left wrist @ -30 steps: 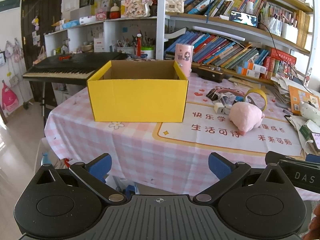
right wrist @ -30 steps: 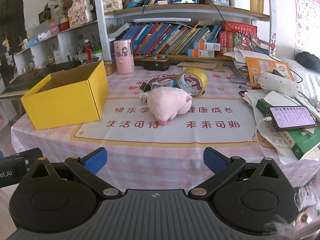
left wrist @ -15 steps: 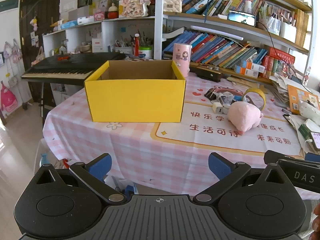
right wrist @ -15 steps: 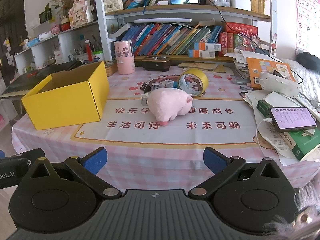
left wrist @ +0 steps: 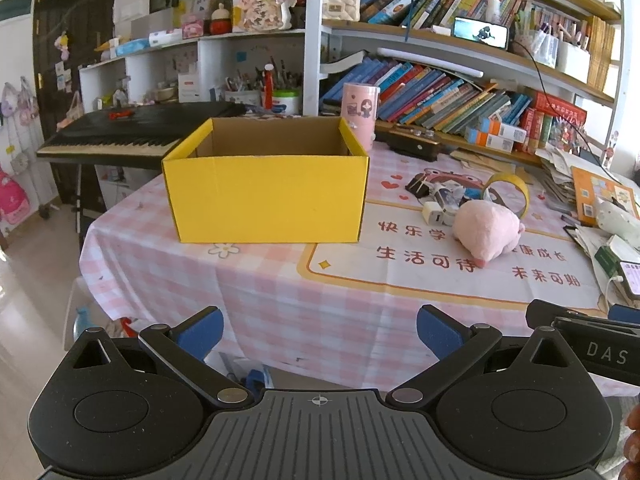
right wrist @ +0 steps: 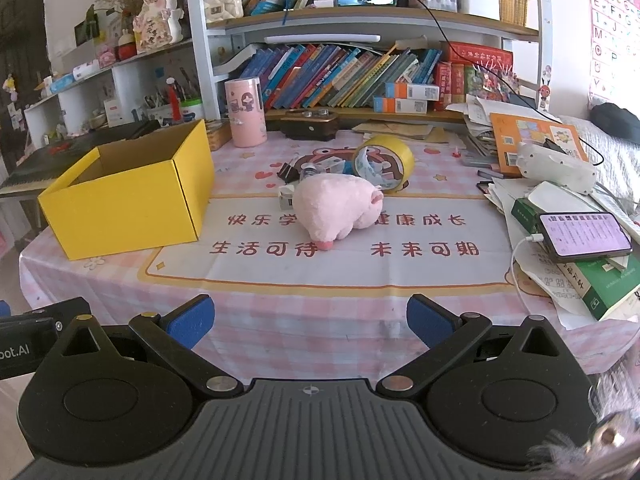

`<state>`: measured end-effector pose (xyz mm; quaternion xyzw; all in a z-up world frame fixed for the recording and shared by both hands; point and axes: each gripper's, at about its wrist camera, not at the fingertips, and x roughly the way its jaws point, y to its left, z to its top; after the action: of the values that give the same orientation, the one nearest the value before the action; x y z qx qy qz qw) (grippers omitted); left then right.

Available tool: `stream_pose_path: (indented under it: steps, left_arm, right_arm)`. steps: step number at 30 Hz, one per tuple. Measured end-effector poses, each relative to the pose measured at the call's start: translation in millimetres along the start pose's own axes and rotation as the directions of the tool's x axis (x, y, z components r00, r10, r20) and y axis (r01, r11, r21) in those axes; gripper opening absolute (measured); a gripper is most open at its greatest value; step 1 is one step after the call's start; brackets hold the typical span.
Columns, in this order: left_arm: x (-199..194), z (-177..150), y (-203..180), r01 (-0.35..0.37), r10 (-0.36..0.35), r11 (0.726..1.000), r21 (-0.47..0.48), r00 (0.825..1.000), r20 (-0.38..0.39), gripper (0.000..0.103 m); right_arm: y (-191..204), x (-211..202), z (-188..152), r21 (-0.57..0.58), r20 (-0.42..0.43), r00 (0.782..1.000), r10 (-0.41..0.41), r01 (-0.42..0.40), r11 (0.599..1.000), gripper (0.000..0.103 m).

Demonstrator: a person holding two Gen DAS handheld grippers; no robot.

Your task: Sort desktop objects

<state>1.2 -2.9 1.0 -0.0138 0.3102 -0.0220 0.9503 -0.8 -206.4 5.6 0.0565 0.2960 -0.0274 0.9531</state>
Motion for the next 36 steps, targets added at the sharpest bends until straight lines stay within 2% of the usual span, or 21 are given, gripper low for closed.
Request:
stream_pose_path:
  steps: [21,36]
  left_arm:
    - [11.2,11.6,-7.1,-0.015,0.015,1.0,0.0,1.0,0.006,0.103]
    - [33.1,20.3,-36.9,0.004,-0.003,0.999,0.035,1.0,-0.025,0.103]
  right_arm:
    - [-4.8,10.1,11.0,0.005,0.005,1.0,0.0,0.0,1.0,0.103]
    - [-34.6,35.9,28.3,0.033,-0.018,1.0,-0.01,0.011,0.999,0.103]
